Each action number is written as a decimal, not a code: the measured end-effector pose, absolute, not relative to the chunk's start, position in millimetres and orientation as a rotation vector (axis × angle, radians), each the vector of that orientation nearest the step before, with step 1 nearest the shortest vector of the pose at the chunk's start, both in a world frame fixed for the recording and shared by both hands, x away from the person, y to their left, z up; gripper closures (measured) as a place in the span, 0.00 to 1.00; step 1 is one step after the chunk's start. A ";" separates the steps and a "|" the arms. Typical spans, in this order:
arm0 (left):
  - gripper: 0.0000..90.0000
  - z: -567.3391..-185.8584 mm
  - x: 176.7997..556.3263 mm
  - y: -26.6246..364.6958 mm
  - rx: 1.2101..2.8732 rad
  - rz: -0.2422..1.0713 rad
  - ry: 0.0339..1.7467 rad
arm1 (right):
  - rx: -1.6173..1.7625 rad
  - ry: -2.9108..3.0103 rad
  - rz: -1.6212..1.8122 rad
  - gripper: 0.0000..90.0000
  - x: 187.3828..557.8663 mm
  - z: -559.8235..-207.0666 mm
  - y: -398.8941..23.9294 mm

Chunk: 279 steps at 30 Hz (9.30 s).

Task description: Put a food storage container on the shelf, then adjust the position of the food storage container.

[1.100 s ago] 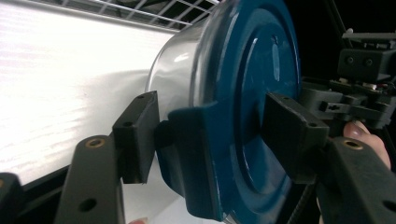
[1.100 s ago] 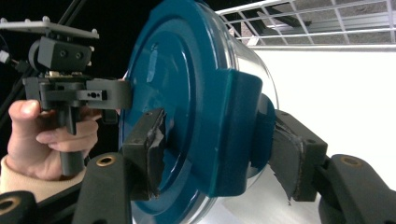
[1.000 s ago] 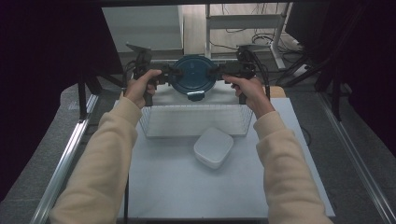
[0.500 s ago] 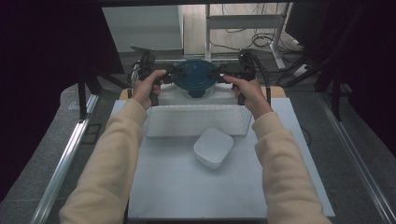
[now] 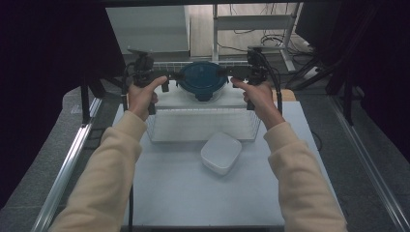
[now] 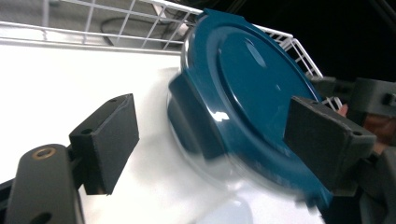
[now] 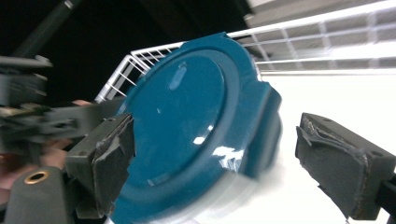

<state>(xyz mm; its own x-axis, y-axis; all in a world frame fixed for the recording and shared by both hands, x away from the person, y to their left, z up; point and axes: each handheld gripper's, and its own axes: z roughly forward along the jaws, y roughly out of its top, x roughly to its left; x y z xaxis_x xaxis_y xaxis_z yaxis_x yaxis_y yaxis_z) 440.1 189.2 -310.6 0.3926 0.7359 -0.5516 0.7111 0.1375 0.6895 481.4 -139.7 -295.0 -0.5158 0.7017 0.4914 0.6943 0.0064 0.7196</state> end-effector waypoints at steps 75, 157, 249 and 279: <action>0.27 -463.0 252.8 177.4 1.997 0.192 1.137 | 1.157 2.481 1.348 0.26 308.0 -445.0 -214.5; 0.25 -470.6 263.6 200.9 1.942 0.114 1.197 | 0.752 2.700 0.992 0.99 415.2 -474.2 -127.1; 1.00 -505.2 270.6 160.6 2.135 0.002 1.147 | 1.292 2.368 1.304 0.31 302.6 -456.2 -237.9; 0.93 -480.6 260.0 180.3 1.978 0.111 1.207 | 1.264 2.390 1.327 0.31 299.3 -453.5 -231.9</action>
<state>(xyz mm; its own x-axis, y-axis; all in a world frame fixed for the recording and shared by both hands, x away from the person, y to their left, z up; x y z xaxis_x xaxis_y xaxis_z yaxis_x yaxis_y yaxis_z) 260.0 180.3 -480.6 0.5408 0.7809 -0.3125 0.7108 -0.2257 0.6662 299.3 -231.9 -453.5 -0.6408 0.7203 0.2656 0.6064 0.2628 0.7504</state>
